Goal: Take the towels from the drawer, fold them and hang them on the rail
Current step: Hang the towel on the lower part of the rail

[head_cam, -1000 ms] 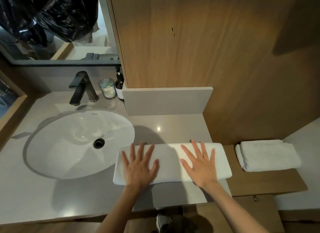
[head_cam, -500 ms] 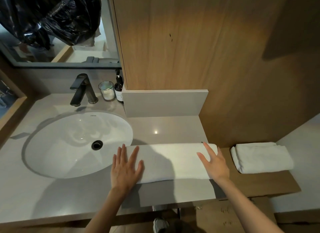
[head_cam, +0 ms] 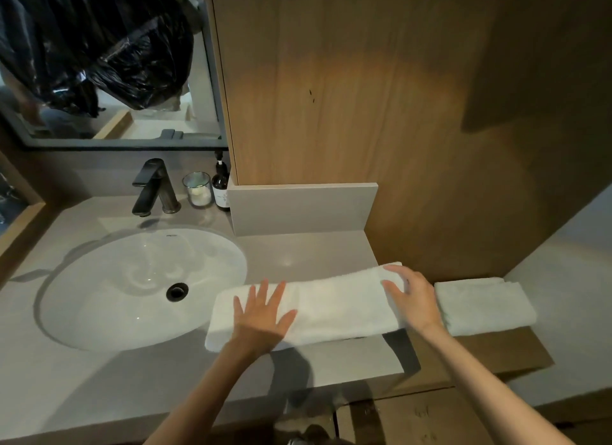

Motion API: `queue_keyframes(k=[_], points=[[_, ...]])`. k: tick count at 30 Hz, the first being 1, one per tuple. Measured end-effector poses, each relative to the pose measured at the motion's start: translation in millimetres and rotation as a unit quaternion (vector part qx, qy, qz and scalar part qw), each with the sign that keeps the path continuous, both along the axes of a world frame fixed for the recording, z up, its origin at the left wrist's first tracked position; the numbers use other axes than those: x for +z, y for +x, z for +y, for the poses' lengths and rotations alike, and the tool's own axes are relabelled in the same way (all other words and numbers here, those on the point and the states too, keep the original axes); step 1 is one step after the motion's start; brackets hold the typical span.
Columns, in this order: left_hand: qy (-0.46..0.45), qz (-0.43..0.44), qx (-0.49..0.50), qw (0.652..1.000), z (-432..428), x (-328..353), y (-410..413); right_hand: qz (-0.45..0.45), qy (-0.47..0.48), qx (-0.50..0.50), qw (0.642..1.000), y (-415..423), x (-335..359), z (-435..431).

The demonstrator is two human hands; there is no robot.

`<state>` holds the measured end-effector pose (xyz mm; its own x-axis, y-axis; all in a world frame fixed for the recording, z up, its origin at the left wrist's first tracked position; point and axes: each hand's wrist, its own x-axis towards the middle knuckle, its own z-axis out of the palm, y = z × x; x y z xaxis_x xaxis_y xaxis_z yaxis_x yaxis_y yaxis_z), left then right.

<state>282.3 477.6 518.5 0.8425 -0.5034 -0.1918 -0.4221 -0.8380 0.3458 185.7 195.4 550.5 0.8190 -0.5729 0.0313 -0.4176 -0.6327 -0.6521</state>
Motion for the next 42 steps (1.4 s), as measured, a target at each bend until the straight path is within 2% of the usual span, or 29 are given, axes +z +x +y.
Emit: queue_keyframes(k=[3,5,8,13,16,23,26,29,34,37,39,42], points=[[-0.047,0.053,-0.061,0.996,-26.3,53.2,-6.4,-0.06,0.013,0.02,0.998,13.1,59.7,13.2],[-0.116,0.025,-0.093,0.989,-45.7,87.9,-14.0,-0.104,0.033,0.051,0.993,25.8,103.3,24.1],[-0.215,-0.055,-0.073,0.972,-75.3,131.3,-17.7,-0.159,0.05,0.09,0.982,44.5,167.7,42.0],[-0.402,-0.154,-0.015,0.902,-107.7,190.7,-7.9,-0.23,0.001,0.131,0.964,69.1,267.5,68.7],[-0.481,-0.199,-0.008,0.854,-115.0,232.7,-1.8,-0.254,-0.012,0.125,0.959,77.1,322.7,71.1],[-0.529,-0.309,0.005,0.79,-137.0,342.5,5.3,-0.342,0.099,0.079,0.931,70.6,451.5,58.6],[-0.542,-0.368,-0.007,0.756,-146.8,384.9,12.4,-0.353,0.157,0.102,0.917,65.1,493.3,54.9],[-0.54,-0.429,0.007,0.724,-155.9,424.4,23.3,-0.358,0.17,0.077,0.915,62.0,530.8,50.3],[-0.506,-0.523,0.011,0.686,-161.2,482.8,49.9,-0.412,0.223,0.114,0.876,65.7,580.4,33.5],[-0.508,-0.521,0.006,0.685,-158.0,521.4,57.3,-0.464,0.285,0.184,0.819,68.2,602.0,25.2],[-0.526,-0.509,0.007,0.682,-155.7,547.5,64.4,-0.49,0.252,0.203,0.81,71.3,609.6,19.7],[-0.555,-0.52,0.0,0.649,-150.1,588.4,77.5,-0.5,0.105,0.157,0.845,79.6,611.8,7.1]])
